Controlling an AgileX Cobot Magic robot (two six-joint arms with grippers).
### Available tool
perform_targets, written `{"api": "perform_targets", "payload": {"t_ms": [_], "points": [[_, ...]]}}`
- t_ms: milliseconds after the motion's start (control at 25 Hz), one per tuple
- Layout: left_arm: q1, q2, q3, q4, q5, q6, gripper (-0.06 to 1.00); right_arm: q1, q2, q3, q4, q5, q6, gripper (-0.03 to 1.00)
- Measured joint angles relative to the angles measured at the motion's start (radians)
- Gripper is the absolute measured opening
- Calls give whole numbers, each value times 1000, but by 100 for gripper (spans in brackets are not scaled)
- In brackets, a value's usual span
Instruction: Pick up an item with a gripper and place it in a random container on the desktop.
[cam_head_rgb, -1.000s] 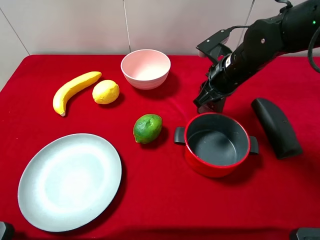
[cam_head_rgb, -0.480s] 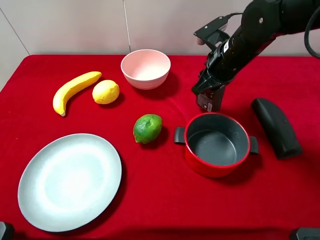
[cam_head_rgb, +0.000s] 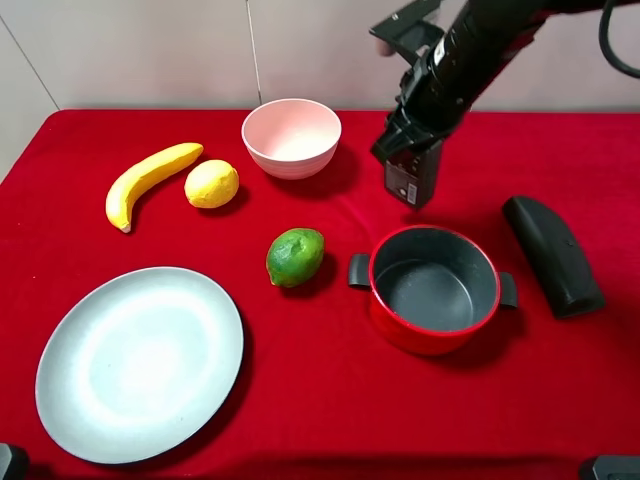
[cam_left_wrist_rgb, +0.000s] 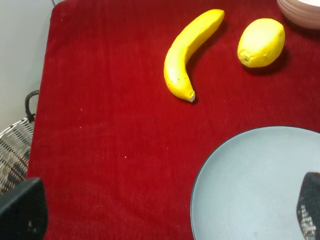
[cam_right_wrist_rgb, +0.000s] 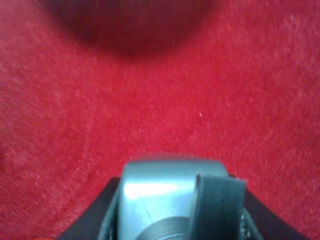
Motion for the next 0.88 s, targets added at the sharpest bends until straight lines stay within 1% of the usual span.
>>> {"api": "perform_targets", "payload": {"t_ms": [200, 520, 640, 880], "points": [[0, 0, 0, 0, 0, 0, 99, 45, -36, -60, -7, 65, 0, 31], [0, 0, 0, 0, 0, 0, 99, 138, -69, -68, -7, 109, 0, 31], [0, 0, 0, 0, 0, 0, 99, 187, -69, -68, -11, 114, 0, 31], [0, 0, 0, 0, 0, 0, 99, 313, -69, -68, -25, 114, 0, 31]]}}
